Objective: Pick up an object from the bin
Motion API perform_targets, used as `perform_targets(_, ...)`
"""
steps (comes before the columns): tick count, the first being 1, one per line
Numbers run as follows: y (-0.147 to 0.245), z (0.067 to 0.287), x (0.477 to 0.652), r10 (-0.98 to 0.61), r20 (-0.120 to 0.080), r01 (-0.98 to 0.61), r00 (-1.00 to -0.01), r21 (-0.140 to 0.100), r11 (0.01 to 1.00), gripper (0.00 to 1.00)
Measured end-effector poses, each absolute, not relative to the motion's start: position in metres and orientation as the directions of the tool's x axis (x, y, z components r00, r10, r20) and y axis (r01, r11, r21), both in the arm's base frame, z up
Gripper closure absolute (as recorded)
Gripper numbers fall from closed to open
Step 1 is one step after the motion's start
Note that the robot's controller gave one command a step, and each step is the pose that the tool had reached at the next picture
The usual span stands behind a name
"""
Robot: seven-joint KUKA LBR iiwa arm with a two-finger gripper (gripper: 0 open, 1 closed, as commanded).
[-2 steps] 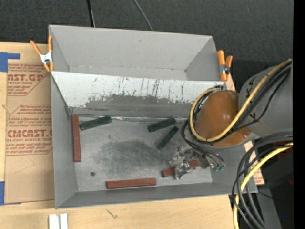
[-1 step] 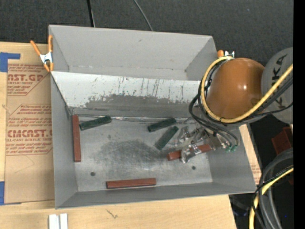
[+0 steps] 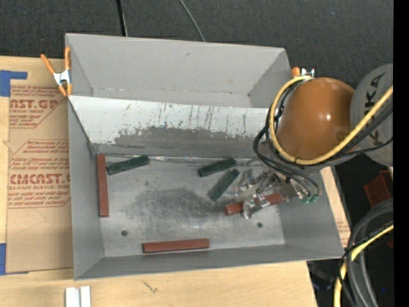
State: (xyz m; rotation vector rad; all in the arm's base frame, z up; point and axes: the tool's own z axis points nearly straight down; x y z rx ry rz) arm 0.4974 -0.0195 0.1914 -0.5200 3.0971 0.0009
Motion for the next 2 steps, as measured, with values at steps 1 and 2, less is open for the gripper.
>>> perform_targets(1, -0.02, 0.191, 0.497, -0.327, -0.001, -0.327, -0.945, 0.0, 0.945, 1.0)
perform_targets(2, -0.063, 0.287, 0.543, -0.573, -0.004, -0.573, -0.819, -0.001, 0.819, 1.0)
